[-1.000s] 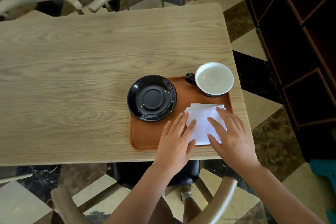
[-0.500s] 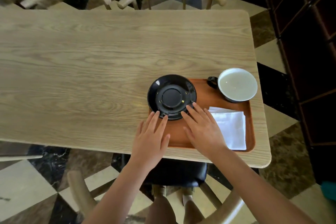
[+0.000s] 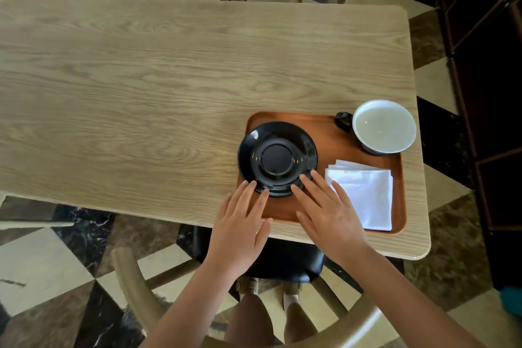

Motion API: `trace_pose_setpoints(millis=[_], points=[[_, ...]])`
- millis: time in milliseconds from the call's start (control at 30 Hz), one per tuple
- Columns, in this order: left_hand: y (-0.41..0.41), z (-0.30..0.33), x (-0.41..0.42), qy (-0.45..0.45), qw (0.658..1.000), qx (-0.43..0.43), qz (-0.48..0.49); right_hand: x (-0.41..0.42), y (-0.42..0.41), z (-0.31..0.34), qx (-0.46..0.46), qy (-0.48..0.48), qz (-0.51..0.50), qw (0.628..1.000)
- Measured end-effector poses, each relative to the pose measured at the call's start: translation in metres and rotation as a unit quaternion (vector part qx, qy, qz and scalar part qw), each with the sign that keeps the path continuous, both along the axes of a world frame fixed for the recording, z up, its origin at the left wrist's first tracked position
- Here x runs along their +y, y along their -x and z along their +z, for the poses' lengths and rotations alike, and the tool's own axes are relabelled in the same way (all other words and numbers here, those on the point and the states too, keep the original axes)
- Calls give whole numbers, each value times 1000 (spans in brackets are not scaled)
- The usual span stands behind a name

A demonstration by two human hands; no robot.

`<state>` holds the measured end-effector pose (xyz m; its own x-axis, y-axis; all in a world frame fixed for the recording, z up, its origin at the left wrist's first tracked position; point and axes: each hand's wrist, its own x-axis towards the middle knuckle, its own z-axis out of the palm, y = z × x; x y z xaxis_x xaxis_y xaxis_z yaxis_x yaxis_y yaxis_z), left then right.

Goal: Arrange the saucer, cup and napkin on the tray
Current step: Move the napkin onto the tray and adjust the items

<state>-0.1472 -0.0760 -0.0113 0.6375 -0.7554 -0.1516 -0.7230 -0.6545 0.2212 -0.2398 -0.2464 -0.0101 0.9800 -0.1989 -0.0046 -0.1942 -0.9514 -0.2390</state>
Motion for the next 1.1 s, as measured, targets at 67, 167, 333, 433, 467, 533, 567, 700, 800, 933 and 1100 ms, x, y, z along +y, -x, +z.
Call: trace_pose_setpoints(millis=[67, 167, 333, 433, 467, 533, 567, 700, 800, 933, 1100], points=[[0, -1, 1, 0, 1000, 4, -2, 1, 1, 0, -4, -1, -2, 1000], [-1, -2, 2, 2, 1000, 3, -3, 1, 1, -1, -14, 7, -4, 1000], [-2, 4, -8, 6, 1000, -16, 1, -2, -3, 3, -40, -5, -3, 999], [-11, 14, -30, 51, 998, -29, -10, -15, -7, 14, -94, -16, -23, 995], [-15, 18, -42, 72, 997, -35, -17, -23, -8, 20, -120, -16, -36, 992], [-24, 26, -71, 107, 992, -57, -33, -46, -8, 31, -161, -1, -69, 984], [-29, 30, -87, 119, 990, -69, -44, -59, -8, 37, -172, 14, -88, 981], [-39, 40, -147, 143, 982, -87, -86, -113, -1, 48, -159, 30, -176, 971], [-41, 40, -182, 134, 982, -70, -110, -144, 5, 46, -119, 9, -226, 967], [-43, 30, -208, 90, 983, -42, -153, -161, 9, 33, -85, -40, -243, 966], [-45, 20, -213, 70, 987, -3, -144, -160, 8, 19, -112, -142, -271, 945]])
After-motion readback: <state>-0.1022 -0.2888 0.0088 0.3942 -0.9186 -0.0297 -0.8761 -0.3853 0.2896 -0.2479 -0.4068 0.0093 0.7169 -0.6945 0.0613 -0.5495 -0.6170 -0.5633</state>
